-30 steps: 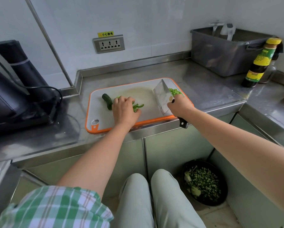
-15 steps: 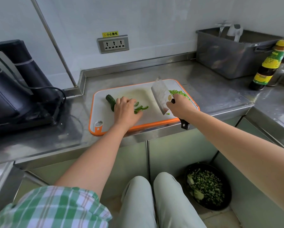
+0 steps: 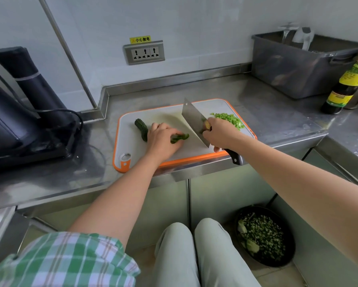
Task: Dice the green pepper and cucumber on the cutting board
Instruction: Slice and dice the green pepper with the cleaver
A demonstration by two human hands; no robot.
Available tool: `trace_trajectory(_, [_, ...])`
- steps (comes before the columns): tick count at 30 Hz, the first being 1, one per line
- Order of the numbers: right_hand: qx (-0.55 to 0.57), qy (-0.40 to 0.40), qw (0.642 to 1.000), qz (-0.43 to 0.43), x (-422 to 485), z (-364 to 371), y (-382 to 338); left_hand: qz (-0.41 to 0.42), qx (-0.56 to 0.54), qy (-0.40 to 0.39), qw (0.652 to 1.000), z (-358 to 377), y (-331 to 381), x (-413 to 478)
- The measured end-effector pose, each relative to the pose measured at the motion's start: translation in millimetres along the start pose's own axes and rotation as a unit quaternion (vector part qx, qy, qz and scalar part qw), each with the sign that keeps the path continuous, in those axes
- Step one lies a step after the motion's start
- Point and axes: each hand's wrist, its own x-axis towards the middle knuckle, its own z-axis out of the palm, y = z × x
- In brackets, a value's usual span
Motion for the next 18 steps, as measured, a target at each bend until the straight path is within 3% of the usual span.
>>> trace_trajectory(5, [-0.016, -0.025, 1.000, 0.001, -2.2, -6.1, -12.5, 0.013, -0.026, 0.003, 1.000, 0.5, 4.2, -2.3])
trace_trajectory(12, [-0.033, 0.032, 0.998, -0.038, -1.7, -6.8, -13.8, -0.016, -0.020, 0.059, 0.998, 9.2, 4.5, -4.9])
trace_trajectory(18, [-0.116, 0.000, 0.992, -0.049, -1.5, -4.2, -16.2, -0.025, -0.030, 0.064, 0.997, 14.1, 7.8, -2.2])
